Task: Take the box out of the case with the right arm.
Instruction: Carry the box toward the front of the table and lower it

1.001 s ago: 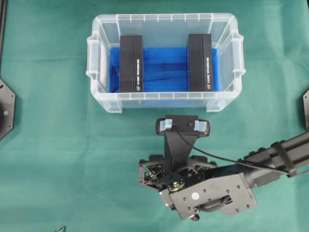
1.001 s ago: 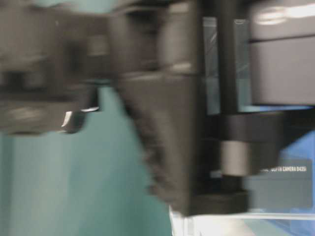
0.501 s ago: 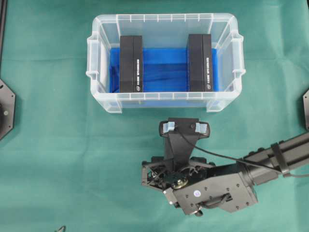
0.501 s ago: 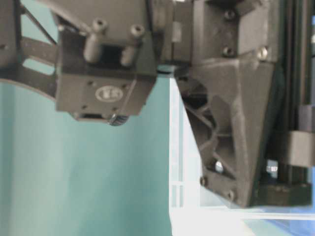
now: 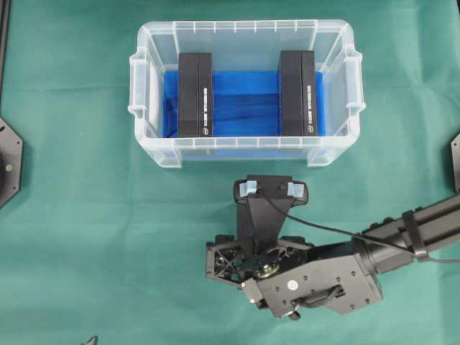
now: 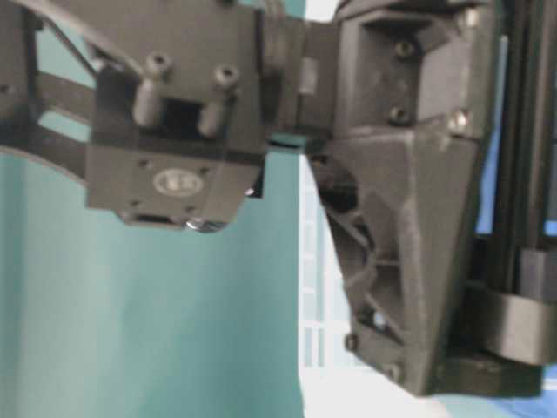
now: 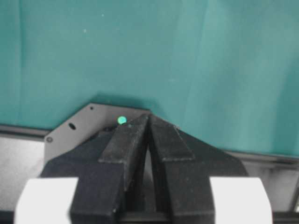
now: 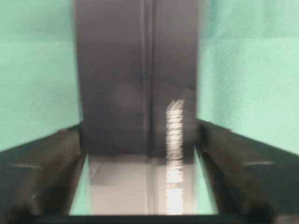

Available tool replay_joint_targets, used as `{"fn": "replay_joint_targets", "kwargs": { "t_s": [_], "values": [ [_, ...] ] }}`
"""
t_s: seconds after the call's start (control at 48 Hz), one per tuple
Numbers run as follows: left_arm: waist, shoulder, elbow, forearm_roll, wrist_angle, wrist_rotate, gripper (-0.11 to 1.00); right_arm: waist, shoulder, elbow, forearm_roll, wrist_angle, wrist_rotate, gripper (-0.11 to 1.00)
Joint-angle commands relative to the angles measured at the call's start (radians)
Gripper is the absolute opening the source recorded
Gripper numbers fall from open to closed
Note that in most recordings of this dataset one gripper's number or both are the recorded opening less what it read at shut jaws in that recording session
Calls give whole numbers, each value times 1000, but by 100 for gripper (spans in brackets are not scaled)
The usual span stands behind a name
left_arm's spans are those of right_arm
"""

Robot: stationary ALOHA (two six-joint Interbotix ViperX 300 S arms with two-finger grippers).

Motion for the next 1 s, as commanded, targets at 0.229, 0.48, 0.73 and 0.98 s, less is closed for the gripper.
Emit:
{"fn": "replay_joint_targets", "kwargs": {
  "t_s": [0.229,0.48,0.73,0.98],
  "values": [
    [-3,2,-9,3,-6,-2,0,3,-49,-9,0,41,-9,91],
    [-3,2,-9,3,-6,-3,0,2,-123,-20,-6,80,-46,90],
    [-3,3,-9,3,-6,-3,0,0,-225,-63,-26,198,-89,90],
    [-3,3,-9,3,-5,-2,0,-3,-275,-143,-78,327,-137,90]
  ]
}}
